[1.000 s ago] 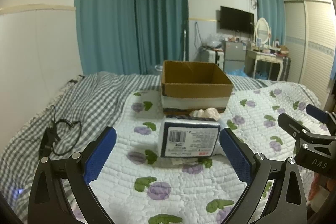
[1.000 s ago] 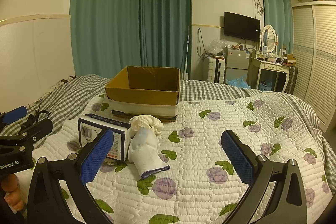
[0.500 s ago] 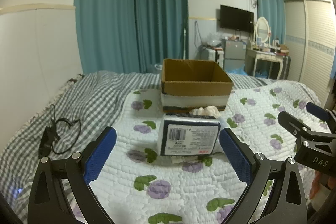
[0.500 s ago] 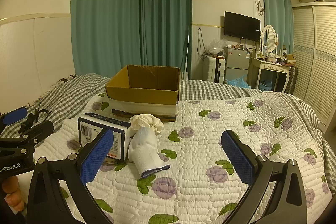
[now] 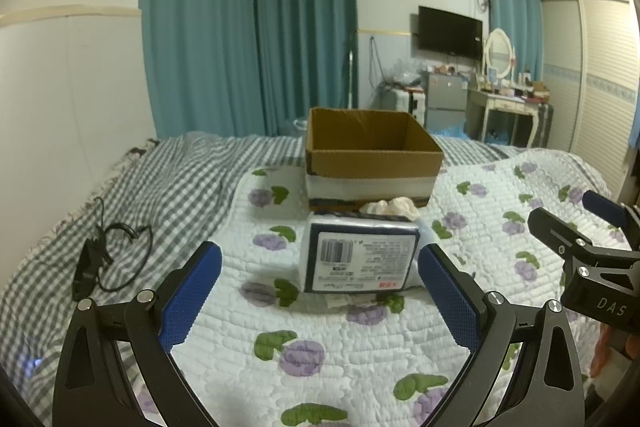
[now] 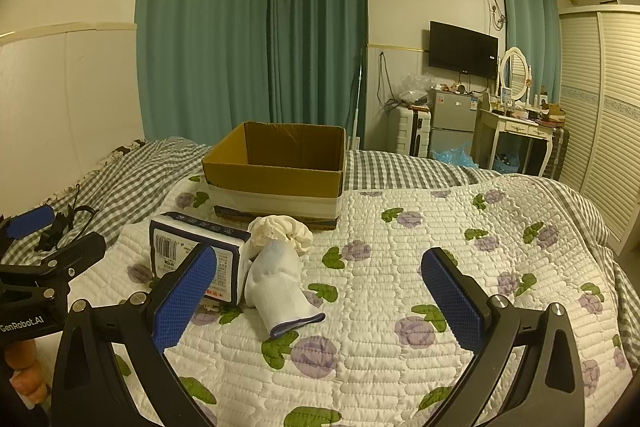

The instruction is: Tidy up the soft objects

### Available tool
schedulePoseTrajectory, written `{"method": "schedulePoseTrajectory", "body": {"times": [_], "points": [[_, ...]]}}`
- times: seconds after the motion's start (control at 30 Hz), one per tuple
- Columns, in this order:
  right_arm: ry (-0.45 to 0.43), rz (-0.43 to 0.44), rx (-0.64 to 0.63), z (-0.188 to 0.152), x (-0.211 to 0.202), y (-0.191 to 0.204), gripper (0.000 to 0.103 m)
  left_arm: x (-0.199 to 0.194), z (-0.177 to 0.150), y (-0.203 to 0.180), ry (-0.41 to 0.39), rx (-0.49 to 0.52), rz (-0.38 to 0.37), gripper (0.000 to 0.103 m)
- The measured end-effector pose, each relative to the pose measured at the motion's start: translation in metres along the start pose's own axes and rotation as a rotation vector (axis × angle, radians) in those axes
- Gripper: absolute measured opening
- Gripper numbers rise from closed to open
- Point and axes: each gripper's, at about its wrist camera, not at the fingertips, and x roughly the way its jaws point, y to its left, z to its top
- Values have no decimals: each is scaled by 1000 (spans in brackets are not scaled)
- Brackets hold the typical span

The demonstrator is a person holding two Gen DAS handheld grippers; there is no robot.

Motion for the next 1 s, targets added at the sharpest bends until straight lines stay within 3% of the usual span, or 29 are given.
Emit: {"method": "schedulePoseTrajectory", "body": {"times": [0.73, 0.9, 1.0], "points": [[15, -1, -23, -5, 4, 4, 103, 0, -5, -4, 6, -3, -20, 100], [45, 7, -64, -9, 14, 13, 103, 2, 1, 11, 9, -24, -36, 100], [82, 41, -108, -12, 26, 24, 103, 10, 8, 26, 15, -15, -7, 100]]}}
